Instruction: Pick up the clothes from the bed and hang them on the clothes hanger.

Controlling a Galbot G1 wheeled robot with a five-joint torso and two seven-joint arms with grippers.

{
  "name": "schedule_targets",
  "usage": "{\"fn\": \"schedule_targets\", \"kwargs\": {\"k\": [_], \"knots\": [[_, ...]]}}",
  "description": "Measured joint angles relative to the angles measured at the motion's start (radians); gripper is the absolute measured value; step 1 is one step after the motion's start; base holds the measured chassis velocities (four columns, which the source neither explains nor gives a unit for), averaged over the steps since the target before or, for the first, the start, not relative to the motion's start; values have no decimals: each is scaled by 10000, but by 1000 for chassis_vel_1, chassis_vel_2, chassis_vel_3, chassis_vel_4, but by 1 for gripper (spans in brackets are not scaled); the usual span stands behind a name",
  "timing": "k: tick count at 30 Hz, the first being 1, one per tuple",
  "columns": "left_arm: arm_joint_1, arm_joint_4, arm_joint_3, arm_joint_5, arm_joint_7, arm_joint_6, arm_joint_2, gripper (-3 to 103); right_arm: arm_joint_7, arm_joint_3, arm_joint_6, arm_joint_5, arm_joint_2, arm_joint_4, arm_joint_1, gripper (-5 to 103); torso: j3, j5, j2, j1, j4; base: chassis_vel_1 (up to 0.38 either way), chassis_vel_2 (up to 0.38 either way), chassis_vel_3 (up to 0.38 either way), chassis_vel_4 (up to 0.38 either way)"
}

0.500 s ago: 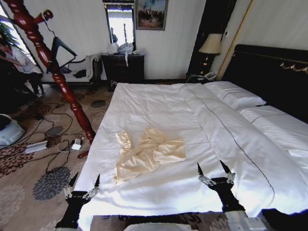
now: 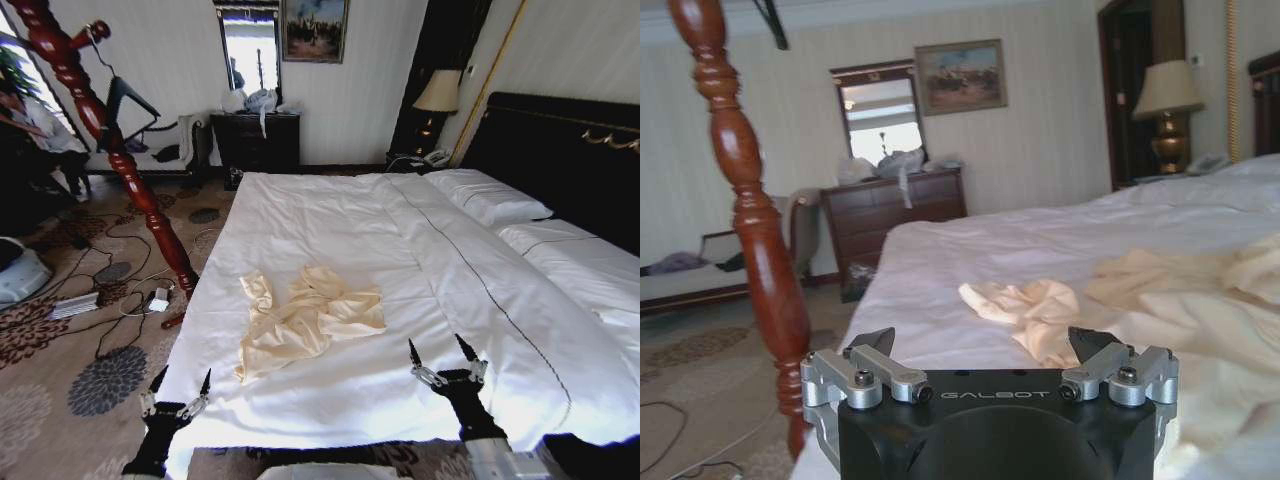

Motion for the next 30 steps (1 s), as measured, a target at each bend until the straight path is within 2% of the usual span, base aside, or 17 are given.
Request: {"fn": "schedule_targets", "kwargs": {"k": [4,5,8,13,16,22,27,30], "knots": [[-426,611,397,118,270,270,776,98,19,35,0,-14,40,26,-10,100,0,2,0,0,-1,0,0,0,0],[-426,611,397,118,270,270,776,98,19,35,0,-14,40,26,-10,100,0,2,0,0,-1,0,0,0,0],[-739,1055,1062,47,584,440,1410,98,27,2,-2,-125,121,29,-10,100,0,0,0,0,-2,0,0,0,0],[-1233,1466,1955,206,705,758,1926,96,40,9,-14,-194,251,53,-25,100,0,2,0,0,0,0,0,0,0],[-1627,1721,2257,211,605,899,2027,93,59,47,-25,-195,277,55,-32,100,0,1,0,0,-1,0,0,0,0],[-2219,1981,2666,285,430,1040,2031,96,87,103,-86,-162,267,-41,49,100,0,2,0,0,0,0,0,0,0],[-2619,2167,2863,674,343,1035,2040,98,99,117,-113,-130,271,-103,110,100,0,2,0,0,0,0,0,0,0],[-2924,2347,2955,731,271,1073,2045,95,113,150,-158,-58,242,-121,169,100,0,2,0,0,0,0,0,0,0]]}}
